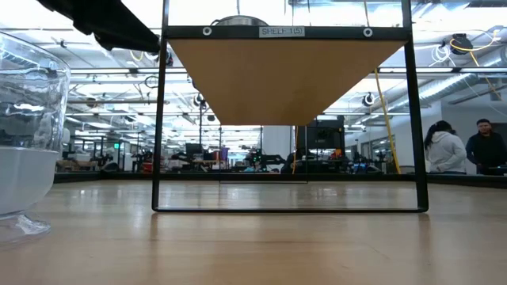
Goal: Stack small to large cups/mugs on shelf
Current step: Put the black mug on the shelf
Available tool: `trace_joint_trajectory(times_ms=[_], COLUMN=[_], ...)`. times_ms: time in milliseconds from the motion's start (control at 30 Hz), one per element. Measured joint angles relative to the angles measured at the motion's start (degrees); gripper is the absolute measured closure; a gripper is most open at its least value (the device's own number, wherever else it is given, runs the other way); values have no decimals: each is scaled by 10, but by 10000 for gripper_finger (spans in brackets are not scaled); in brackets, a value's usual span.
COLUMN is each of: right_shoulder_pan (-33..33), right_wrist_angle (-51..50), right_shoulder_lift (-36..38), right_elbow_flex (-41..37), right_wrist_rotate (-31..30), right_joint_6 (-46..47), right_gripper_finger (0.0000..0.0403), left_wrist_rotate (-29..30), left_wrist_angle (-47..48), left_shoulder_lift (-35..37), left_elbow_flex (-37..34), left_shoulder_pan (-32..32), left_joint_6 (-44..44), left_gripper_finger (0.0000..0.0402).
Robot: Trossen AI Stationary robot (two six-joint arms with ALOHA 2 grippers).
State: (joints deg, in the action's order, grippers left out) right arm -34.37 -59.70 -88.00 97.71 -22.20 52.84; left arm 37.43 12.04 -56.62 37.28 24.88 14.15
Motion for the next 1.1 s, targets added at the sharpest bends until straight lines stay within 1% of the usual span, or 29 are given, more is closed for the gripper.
trace_joint_trajectory(times_ms=[200, 400, 700, 867, 1000, 1100], right_shoulder_pan=[-33, -56, -86, -107, -117, -122], right_wrist_angle=[-53, -94, -106, -119, -121, -114], right_shoulder_lift=[-61, -102, -118, -123, -123, -122], right_elbow_flex=[75, 114, 116, 115, 98, 79], right_wrist_rotate=[22, 58, 118, 124, 124, 150], right_joint_6=[75, 146, 265, 333, 371, 384], right_gripper_finger=[323, 323, 323, 323, 323, 320], left_wrist_rotate=[0, -20, -40, -40, -40, -40], left_wrist_angle=[-3, -3, -3, -3, -3, -3], left_shoulder_lift=[0, 0, 0, 0, 0, 0], left_elbow_flex=[0, 0, 0, 0, 0, 0], left_shoulder_pan=[0, 0, 14, 32, 43, 47], left_joint_6=[-7, -10, -7, -6, -6, -8], left_gripper_finger=[231, 231, 231, 231, 231, 231])
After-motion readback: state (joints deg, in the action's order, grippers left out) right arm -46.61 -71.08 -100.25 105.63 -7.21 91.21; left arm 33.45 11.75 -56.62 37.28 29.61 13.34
